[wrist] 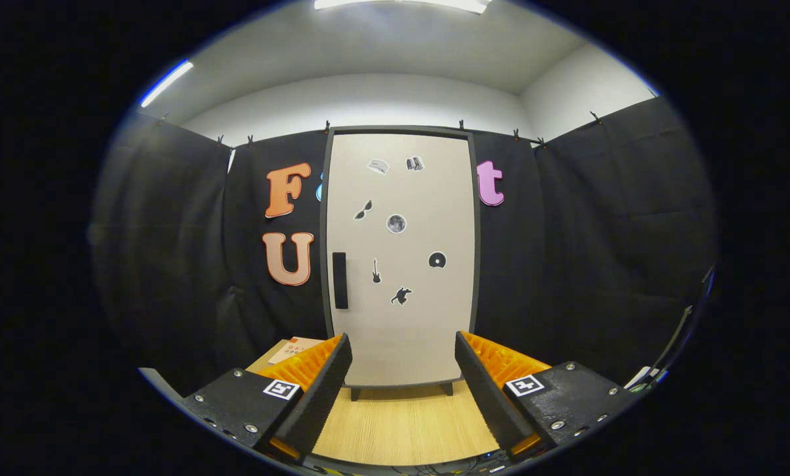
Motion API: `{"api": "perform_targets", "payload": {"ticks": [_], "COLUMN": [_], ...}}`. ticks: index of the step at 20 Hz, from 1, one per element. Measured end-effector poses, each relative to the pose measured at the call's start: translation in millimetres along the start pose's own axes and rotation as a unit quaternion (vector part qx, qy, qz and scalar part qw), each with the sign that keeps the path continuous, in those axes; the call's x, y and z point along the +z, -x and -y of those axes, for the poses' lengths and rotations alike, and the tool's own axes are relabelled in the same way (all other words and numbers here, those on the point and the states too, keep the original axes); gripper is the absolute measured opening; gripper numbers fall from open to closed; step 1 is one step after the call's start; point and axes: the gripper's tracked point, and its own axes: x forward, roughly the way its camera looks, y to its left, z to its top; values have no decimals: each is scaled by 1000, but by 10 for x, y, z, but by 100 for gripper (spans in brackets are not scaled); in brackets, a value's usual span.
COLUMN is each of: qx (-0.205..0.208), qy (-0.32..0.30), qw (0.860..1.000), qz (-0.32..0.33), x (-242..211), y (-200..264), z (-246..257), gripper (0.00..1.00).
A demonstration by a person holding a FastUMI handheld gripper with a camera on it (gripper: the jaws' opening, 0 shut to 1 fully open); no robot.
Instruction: Open the shoe cabinet door, grab the shoes and put them into the shoe cabinet, then close the shoe cabinet door.
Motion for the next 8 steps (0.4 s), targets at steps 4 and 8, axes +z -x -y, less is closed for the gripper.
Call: {"api": "perform_targets", "payload": {"ticks": [4,8], "qx": [-2,0], "qy": [0,-2], "qw": [1000,1000], "qz": [0,-3], "x": [8,-9], "y": [-22,-43], "z": [36,45], "gripper": [97,97]}}
